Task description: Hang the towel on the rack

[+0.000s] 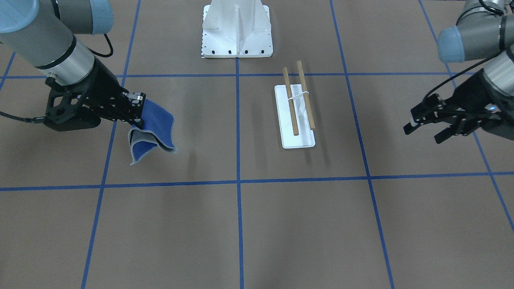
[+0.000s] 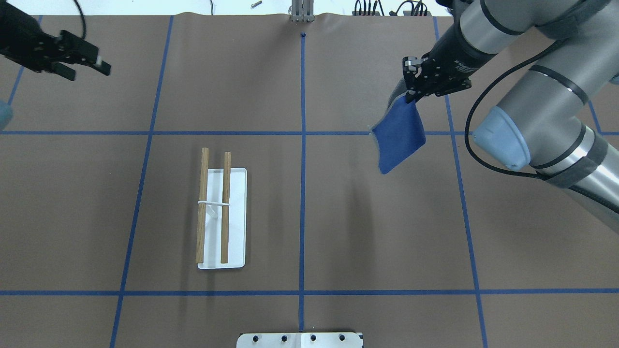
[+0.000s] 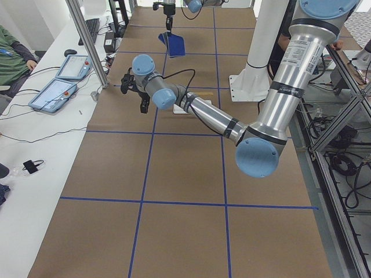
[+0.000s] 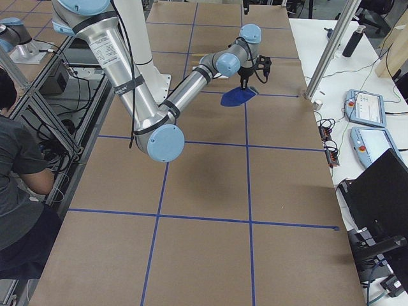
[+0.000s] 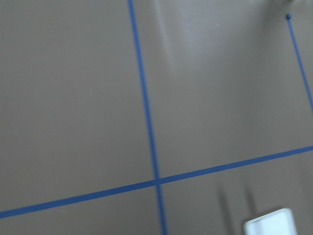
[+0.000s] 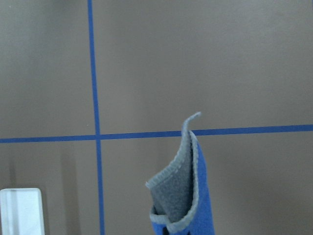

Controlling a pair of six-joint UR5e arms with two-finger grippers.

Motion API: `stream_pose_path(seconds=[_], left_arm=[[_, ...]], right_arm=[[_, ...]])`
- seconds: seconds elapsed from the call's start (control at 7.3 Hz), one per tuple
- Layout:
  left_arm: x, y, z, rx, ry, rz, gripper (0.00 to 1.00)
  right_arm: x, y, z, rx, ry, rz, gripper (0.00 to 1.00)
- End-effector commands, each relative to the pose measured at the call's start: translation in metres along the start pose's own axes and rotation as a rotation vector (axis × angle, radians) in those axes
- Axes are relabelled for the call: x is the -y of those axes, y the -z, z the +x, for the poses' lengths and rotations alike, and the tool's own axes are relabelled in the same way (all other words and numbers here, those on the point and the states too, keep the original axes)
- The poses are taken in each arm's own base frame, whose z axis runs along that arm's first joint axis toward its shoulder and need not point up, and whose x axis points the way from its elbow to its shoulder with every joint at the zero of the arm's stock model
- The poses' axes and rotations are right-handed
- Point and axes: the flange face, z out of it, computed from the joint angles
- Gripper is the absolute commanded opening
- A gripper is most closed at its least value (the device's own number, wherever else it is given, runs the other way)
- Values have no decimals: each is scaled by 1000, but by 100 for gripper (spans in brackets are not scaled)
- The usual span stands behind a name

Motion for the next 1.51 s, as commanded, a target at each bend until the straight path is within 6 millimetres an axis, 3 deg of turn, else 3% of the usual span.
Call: stream_pose_path(seconds=[0.0,0.14,0.27,0.55,0.82,1.1,1.37], left_arm=[[-10,-49,98,-57,118,-52,98],[-22,-82,126,-50,172,-30,98],[-29,-107,147,-65,267,-11,98],[-27,-137,177,-142,511,-31,98],[-39,-158,206,-166,613,4,98],[-50,-166,223,-172,754,-30,98],[-63,-177,231,-163,784,-59,98]], right_arm=[[-13,-2,-35,31,28,-13,0],[-21,-6,-50,37,51,-12,0],[-35,-17,-77,35,97,9,0],[-66,-39,-112,96,184,100,0],[-79,-39,-131,139,186,137,0],[-81,-28,-142,165,190,152,0],[-84,-15,-145,180,201,196,0]])
